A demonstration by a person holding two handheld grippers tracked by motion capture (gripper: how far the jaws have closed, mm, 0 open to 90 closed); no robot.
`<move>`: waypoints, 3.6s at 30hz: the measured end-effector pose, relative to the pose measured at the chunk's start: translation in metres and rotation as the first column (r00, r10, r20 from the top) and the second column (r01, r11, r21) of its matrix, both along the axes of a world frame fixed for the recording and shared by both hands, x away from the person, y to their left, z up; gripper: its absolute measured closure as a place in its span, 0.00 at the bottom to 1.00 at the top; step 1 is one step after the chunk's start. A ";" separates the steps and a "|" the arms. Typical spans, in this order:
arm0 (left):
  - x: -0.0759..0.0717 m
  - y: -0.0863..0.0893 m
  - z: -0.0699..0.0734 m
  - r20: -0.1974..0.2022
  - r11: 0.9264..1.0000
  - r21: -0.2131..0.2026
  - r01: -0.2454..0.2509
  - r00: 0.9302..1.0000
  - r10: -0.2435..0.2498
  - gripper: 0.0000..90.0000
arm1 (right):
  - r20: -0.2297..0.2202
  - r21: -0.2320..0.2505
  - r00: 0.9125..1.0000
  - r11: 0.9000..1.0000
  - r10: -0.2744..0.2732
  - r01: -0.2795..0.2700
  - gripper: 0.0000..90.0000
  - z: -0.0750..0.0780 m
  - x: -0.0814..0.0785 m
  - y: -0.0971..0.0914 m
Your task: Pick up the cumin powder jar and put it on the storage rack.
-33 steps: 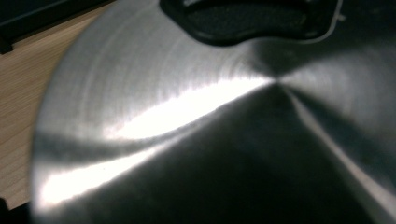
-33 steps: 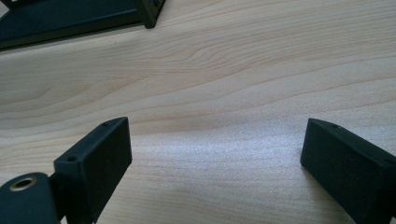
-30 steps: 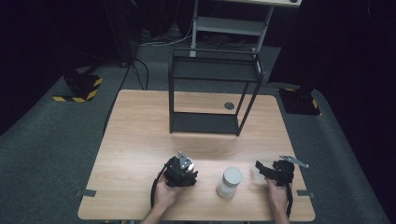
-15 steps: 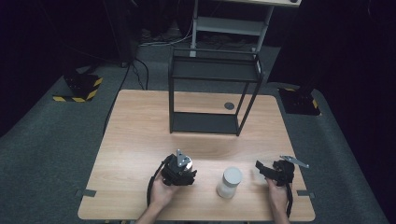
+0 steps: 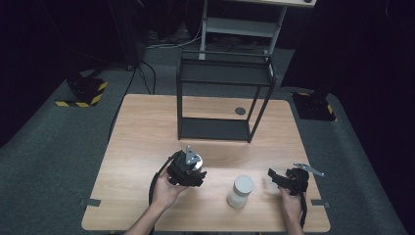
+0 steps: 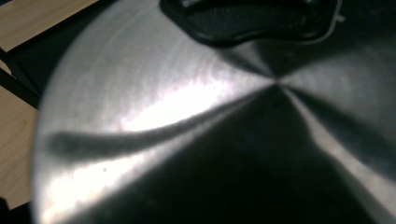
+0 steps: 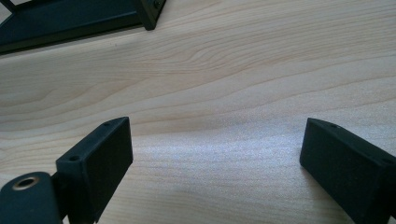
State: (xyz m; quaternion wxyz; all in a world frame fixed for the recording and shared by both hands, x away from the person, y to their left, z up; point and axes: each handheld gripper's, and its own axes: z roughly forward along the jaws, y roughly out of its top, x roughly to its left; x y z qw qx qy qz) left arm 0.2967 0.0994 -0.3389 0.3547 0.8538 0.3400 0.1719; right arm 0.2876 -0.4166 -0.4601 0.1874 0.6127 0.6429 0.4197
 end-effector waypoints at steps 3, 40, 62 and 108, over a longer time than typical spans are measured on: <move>0.003 0.000 0.014 0.002 1.000 0.006 0.028 1.000 -0.028 0.35 | 0.002 0.001 1.000 1.000 0.001 -0.001 0.09 0.000 0.000 -0.001; 0.043 0.016 0.136 0.038 0.993 -0.042 0.114 0.993 -0.112 0.35 | 0.006 0.015 1.000 1.000 0.002 -0.002 0.09 -0.002 -0.001 -0.003; 0.095 0.014 0.218 0.065 0.997 -0.045 0.062 0.996 -0.059 0.35 | 0.018 0.017 1.000 1.000 0.003 -0.004 0.09 -0.003 -0.003 -0.004; 0.215 -0.033 0.225 -0.032 0.985 -0.044 -0.167 0.986 0.166 0.35 | 0.027 0.024 1.000 1.000 0.009 -0.009 0.09 -0.004 -0.004 -0.005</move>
